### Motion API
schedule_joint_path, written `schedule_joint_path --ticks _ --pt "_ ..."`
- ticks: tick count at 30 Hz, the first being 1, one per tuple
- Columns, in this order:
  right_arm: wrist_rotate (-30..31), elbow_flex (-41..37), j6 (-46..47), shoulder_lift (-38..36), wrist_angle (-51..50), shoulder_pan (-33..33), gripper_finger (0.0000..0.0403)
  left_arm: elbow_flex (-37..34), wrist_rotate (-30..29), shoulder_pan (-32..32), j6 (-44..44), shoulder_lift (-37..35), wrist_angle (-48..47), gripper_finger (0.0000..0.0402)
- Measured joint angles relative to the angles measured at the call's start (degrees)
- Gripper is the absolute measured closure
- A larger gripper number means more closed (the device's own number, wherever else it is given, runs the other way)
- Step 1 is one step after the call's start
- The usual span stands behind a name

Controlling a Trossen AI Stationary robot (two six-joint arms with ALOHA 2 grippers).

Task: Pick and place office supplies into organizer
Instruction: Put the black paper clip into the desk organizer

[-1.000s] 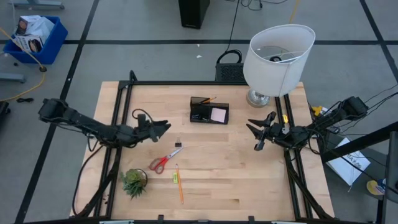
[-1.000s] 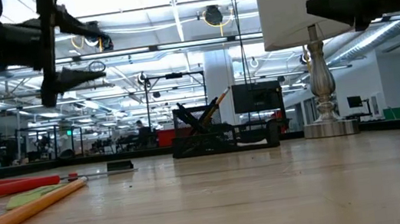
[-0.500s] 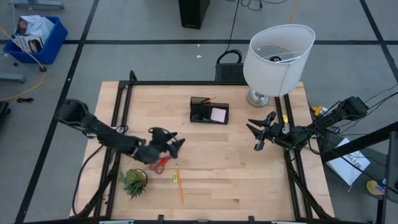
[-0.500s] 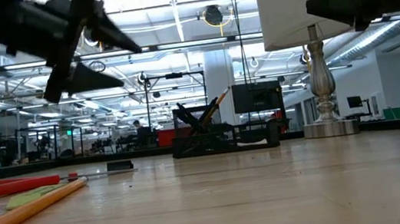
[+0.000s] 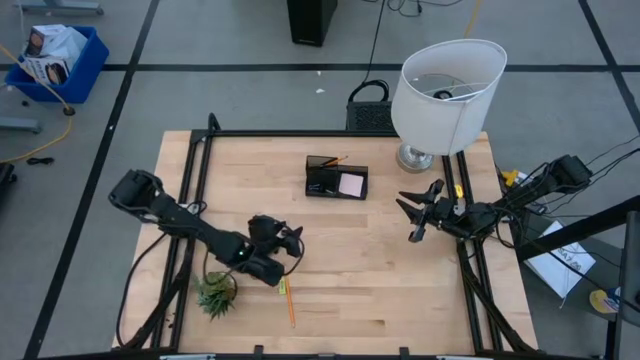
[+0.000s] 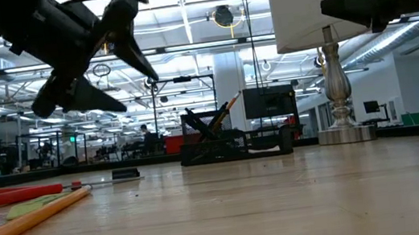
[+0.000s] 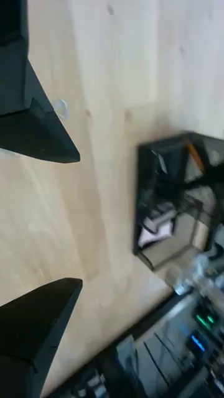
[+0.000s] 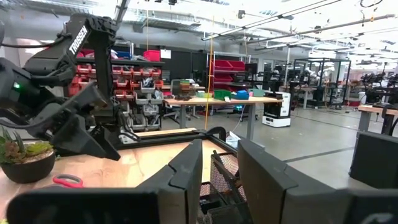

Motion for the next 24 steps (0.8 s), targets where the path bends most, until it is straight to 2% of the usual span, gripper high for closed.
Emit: schedule_joint_path --ticks 3,7,9,11,16,20,24 --pt "0.0 0.0 0.0 0.0 -0.02 0.02 0.0304 1.39 4.98 1.25 -1.07 0.36 -3.84 0.0078" --pt "0.0 0.0 0.0 0.0 0.0 0.02 0.0307 3.99 18.58 2.38 -0.71 -1.42 -12.02 0.0078" --pt "0.0 0.0 0.0 0.0 0.0 0.02 0.0308 4.03 22.65 2.28 -1.28 -1.75 -14.04 0.0078" --pt "0.0 0.0 0.0 0.02 -0.02 0.02 0.0309 3.91 22.44 2.22 -3.62 -1.65 -15.26 0.0078" --pt "-0.01 0.0 0.0 0.07 -0.07 0.02 0.0306 3.91 16.91 1.85 -9.96 -0.31 -15.77 0.0078" --pt "-0.02 0.0 0.0 0.11 -0.07 0.0 0.0305 4.38 17.21 3.18 -14.88 3.15 -15.81 0.0078" --pt "-0.01 0.0 0.0 0.1 -0.03 0.02 0.0304 7.63 20.68 5.23 -14.32 6.98 -19.4 0.0078"
